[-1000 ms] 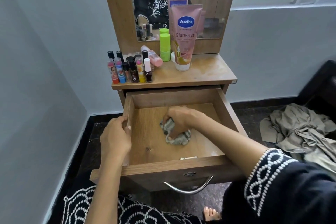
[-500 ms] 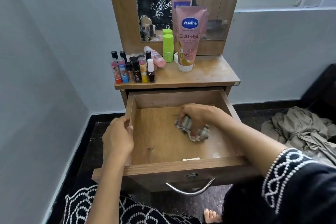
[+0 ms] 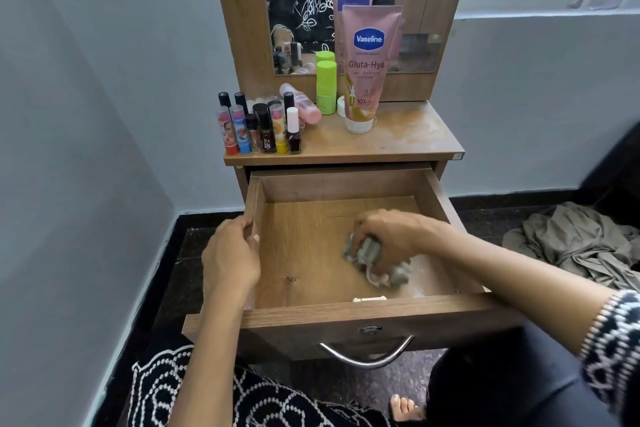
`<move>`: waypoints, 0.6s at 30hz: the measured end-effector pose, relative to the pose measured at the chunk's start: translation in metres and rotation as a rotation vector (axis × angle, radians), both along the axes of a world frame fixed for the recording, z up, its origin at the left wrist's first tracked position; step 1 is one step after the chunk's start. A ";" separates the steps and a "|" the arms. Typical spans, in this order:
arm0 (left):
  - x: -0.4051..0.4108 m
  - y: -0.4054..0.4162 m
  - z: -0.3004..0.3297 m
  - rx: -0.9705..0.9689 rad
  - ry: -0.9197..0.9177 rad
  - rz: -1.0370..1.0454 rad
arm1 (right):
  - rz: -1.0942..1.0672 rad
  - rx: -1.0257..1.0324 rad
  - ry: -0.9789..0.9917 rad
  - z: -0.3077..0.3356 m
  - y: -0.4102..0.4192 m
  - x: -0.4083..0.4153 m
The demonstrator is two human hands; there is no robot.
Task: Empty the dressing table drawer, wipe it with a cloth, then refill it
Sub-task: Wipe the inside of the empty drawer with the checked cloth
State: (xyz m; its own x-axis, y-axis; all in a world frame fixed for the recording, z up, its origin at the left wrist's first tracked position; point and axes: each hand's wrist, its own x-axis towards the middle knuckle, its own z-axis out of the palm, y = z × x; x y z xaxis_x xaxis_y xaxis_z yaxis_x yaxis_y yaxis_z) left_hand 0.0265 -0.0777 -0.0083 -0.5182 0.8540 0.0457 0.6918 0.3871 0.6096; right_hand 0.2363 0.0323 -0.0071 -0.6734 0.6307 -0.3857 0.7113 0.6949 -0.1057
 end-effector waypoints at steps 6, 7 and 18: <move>0.000 0.000 0.000 -0.001 -0.002 0.003 | -0.212 -0.013 0.093 -0.003 0.028 -0.032; -0.001 0.000 -0.001 0.001 -0.003 0.002 | -0.196 -0.033 0.094 -0.004 0.022 -0.038; -0.001 0.001 -0.003 0.021 -0.017 0.005 | -0.026 -0.128 -0.027 0.001 0.000 -0.010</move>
